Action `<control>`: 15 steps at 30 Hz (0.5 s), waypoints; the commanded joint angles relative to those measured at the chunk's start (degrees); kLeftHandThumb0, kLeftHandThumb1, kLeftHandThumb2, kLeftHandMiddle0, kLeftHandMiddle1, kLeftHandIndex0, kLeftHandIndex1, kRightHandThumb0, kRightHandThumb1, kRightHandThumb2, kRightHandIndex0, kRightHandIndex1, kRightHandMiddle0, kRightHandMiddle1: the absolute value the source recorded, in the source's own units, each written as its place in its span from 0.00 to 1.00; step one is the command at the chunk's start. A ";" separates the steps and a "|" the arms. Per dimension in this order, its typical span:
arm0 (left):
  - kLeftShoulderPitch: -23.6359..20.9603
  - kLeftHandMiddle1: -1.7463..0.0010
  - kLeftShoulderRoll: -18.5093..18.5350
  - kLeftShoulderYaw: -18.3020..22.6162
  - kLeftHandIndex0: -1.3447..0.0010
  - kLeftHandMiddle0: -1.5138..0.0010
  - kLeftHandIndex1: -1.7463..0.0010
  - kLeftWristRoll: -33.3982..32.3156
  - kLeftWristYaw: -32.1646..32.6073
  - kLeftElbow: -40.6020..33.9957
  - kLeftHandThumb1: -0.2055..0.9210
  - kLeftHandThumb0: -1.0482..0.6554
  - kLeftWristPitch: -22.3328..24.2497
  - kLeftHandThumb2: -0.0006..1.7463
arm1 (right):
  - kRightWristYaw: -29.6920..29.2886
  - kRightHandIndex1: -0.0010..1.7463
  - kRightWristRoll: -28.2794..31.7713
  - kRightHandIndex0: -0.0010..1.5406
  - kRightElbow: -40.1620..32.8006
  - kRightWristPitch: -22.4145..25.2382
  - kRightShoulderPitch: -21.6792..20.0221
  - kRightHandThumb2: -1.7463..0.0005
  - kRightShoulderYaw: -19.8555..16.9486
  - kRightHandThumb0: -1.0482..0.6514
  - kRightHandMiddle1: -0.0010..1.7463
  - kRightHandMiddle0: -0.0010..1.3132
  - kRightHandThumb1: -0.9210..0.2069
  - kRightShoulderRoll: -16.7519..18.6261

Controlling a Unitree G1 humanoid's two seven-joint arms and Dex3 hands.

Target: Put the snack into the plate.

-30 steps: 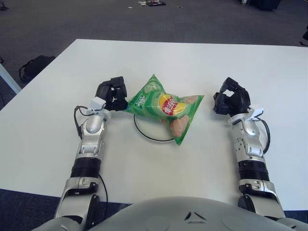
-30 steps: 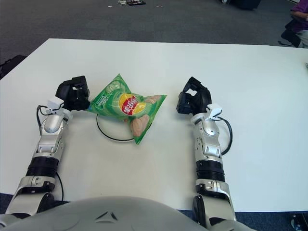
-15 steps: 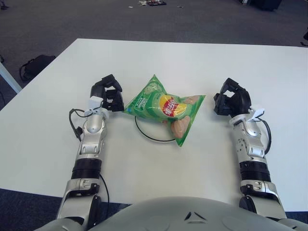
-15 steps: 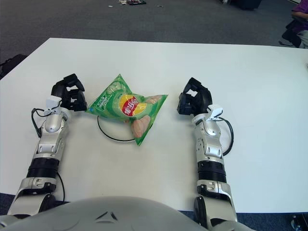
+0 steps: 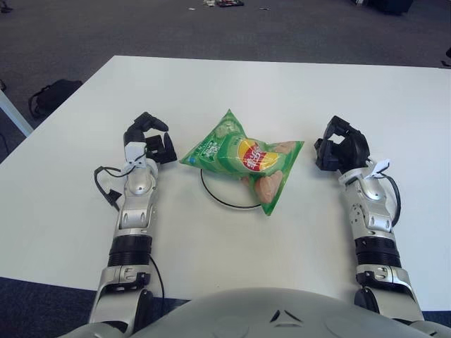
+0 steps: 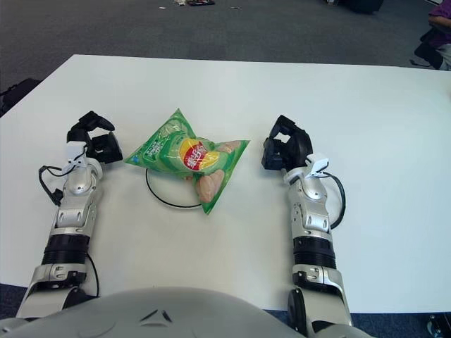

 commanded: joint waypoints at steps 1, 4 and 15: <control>5.17 0.00 -4.46 -0.05 0.41 0.04 0.00 -1.39 0.53 1.56 0.28 0.28 1.16 0.90 | -0.02 1.00 0.61 0.90 3.43 0.80 5.73 0.07 0.66 0.27 1.00 0.63 0.75 3.05; 5.26 0.00 -4.86 0.40 0.42 0.04 0.00 -2.62 0.58 1.16 0.29 0.28 1.71 0.89 | 0.00 1.00 0.69 0.90 3.26 1.07 5.79 0.08 0.59 0.27 1.00 0.63 0.75 3.01; 6.13 0.00 -4.79 0.81 0.46 0.05 0.00 -5.10 -0.34 0.13 0.34 0.30 4.21 0.85 | -0.16 1.00 0.96 0.90 2.68 2.22 5.91 0.08 0.38 0.27 1.00 0.62 0.74 3.11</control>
